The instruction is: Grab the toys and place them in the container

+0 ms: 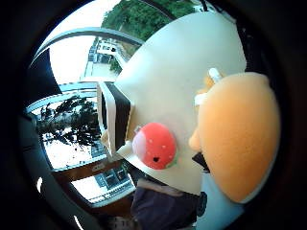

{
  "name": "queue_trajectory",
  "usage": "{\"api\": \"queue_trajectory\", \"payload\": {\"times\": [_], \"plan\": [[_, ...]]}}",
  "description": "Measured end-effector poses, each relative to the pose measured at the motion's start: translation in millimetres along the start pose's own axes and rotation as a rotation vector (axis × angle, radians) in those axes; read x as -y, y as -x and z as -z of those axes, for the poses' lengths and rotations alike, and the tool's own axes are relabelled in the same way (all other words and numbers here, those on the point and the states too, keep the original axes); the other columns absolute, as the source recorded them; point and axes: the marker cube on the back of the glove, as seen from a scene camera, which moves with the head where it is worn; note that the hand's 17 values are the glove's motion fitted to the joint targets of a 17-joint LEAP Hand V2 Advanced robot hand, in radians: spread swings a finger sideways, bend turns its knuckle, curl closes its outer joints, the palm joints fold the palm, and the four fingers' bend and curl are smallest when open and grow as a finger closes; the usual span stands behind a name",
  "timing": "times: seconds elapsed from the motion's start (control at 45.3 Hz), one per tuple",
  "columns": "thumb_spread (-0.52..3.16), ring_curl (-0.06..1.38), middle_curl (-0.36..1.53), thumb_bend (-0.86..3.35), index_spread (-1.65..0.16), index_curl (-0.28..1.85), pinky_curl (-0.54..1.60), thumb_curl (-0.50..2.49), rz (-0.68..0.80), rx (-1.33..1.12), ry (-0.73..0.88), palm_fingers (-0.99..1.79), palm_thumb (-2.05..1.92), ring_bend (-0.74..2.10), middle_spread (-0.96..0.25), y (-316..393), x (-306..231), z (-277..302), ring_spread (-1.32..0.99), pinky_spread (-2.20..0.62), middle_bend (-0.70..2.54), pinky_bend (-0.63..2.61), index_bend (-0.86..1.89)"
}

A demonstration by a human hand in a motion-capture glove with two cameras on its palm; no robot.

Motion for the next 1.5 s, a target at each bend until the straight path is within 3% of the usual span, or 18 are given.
{"api": "queue_trajectory", "payload": {"times": [0.287,0.463,0.75,0.882,0.992,1.081,1.147,1.235,1.257,1.301,1.323,1.367,1.5], "plan": [[0.69,0.50,0.42,0.28,-0.44,0.34,0.47,0.62,0.148,-0.110,-0.075,0.88,0.73,1.31,-0.38,122,-12,115,-0.44,-0.34,1.01,1.12,0.66],[0.60,0.55,0.51,0.25,-0.47,0.44,0.52,0.69,0.252,-0.229,-0.110,0.77,0.70,1.37,-0.40,222,-1,139,-0.46,-0.35,1.12,1.19,0.79],[0.50,0.64,0.65,0.24,-0.48,0.61,0.59,0.79,0.413,-0.254,-0.085,0.61,0.70,1.48,-0.41,397,16,100,-0.46,-0.35,1.25,1.30,0.95],[0.47,0.67,0.71,0.23,-0.48,0.68,0.62,0.83,0.591,-0.391,-0.079,0.55,0.70,1.53,-0.41,444,24,68,-0.46,-0.35,1.29,1.35,0.99],[0.45,0.70,0.75,0.22,-0.48,0.75,0.65,0.87,0.510,-0.455,-0.110,0.49,0.70,1.57,-0.41,470,33,44,-0.45,-0.35,1.31,1.40,1.01],[0.45,0.71,0.78,0.22,-0.47,0.79,0.66,0.89,0.513,-0.319,-0.071,0.44,0.70,1.59,-0.41,496,26,29,-0.44,-0.34,1.31,1.43,1.01],[0.45,0.72,0.80,0.21,-0.46,0.81,0.68,0.91,0.514,-0.392,-0.030,0.39,0.69,1.60,-0.41,497,27,17,-0.44,-0.35,1.31,1.47,0.97],[0.62,0.73,0.73,0.13,-0.39,0.76,0.68,0.87,0.460,-0.551,0.085,-0.03,0.56,1.64,-0.40,485,32,4,-0.41,-0.33,1.05,1.55,0.66],[0.72,0.69,0.69,0.04,-0.36,0.72,0.67,0.82,0.439,-0.563,0.100,-0.44,0.43,1.51,-0.34,484,32,1,-0.37,-0.28,0.91,1.51,0.54],[0.82,0.64,0.62,-0.03,-0.34,0.67,0.65,0.76,0.446,-0.521,0.113,-0.70,0.31,1.27,-0.23,487,30,-2,-0.28,-0.19,0.72,1.48,0.42],[0.86,0.64,0.61,-0.02,-0.33,0.64,0.63,0.75,0.466,-0.490,0.113,-0.58,0.32,1.27,-0.23,489,28,-2,-0.27,-0.18,0.68,1.46,0.37],[0.93,0.58,0.56,-0.06,-0.32,0.59,0.60,0.70,0.476,-0.490,0.087,-0.66,0.23,1.05,-0.16,490,27,-2,-0.20,-0.13,0.55,1.39,0.31],[1.08,0.46,0.47,-0.04,-0.29,0.49,0.52,0.61,0.462,-0.464,0.062,-0.48,0.14,0.73,-0.07,488,21,6,-0.11,-0.04,0.32,1.20,0.14]]}}
